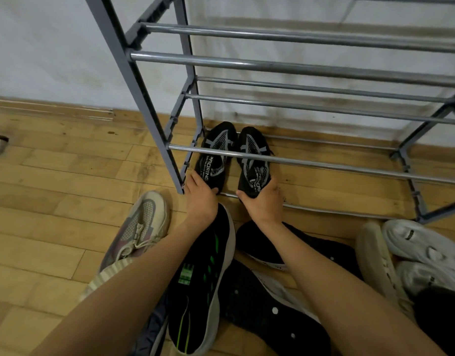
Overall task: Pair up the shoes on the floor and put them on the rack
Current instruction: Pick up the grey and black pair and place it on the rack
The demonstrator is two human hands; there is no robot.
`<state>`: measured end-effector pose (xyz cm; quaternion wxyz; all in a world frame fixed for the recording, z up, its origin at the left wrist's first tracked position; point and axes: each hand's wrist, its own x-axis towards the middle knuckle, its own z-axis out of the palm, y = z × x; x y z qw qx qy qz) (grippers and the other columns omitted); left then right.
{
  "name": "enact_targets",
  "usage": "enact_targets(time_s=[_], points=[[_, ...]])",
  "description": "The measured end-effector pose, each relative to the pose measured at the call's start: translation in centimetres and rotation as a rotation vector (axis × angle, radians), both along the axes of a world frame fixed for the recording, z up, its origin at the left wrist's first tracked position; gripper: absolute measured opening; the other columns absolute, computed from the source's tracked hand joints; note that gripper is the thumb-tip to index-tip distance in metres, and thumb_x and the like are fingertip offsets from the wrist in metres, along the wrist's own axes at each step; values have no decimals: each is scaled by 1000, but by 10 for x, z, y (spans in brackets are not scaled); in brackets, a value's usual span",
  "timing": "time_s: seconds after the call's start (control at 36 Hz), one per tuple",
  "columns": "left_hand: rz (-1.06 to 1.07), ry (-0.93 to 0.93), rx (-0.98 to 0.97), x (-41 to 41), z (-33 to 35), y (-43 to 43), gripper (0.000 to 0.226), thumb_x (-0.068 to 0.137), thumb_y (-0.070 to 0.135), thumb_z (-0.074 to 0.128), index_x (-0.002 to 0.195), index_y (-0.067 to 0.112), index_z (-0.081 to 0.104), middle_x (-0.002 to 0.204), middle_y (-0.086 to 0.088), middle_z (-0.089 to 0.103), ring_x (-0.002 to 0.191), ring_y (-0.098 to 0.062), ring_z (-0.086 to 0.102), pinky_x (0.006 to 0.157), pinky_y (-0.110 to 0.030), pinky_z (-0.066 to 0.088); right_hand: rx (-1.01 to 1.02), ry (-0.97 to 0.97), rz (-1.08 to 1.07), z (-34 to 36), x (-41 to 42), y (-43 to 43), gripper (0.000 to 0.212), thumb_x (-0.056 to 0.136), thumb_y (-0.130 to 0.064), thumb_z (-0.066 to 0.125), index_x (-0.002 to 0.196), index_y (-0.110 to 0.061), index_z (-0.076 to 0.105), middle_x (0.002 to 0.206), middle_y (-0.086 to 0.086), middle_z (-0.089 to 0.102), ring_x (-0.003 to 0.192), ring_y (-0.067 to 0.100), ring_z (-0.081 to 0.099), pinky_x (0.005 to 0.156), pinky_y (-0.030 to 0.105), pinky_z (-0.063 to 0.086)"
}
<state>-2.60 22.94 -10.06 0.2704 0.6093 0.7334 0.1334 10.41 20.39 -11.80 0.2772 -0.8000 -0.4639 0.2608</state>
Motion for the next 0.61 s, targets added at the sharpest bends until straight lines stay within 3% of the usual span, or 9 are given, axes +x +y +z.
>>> enact_targets(time_s=[0.14,0.28,0.42,0.5,0.61], points=[[-8,22,3,0,3,-1,76,96,23,52,146,-8,4,151,-26,15,141,-38,17,117,-43,18,-19,88,22,1,0,2,97,75,-32,76,146,-6,16,141,17,39,131,33,35,107,45,36],[-8,17,20,-1,3,-1,74,97,24,49,147,-7,5,151,-25,17,142,-36,17,117,-41,18,103,43,12,0,-7,-1,87,79,-31,73,145,-8,21,139,15,42,128,31,41,101,40,42],[-9,21,25,-1,3,-2,73,97,22,50,146,-8,5,151,-25,18,142,-36,18,117,-42,18,227,42,-35,1,-14,0,74,84,-29,68,142,-5,29,139,14,42,127,29,42,104,37,39],[-2,14,28,0,2,-1,73,96,22,51,146,-8,6,151,-25,18,141,-36,18,117,-43,19,204,62,-37,3,-15,5,73,81,-29,72,138,-5,32,136,14,44,126,28,42,100,34,39],[1,14,34,0,0,-1,73,96,22,51,146,-7,6,150,-25,18,141,-36,19,117,-43,19,77,51,21,1,-16,8,76,80,-28,73,137,-6,29,137,18,39,126,32,41,98,40,41]])
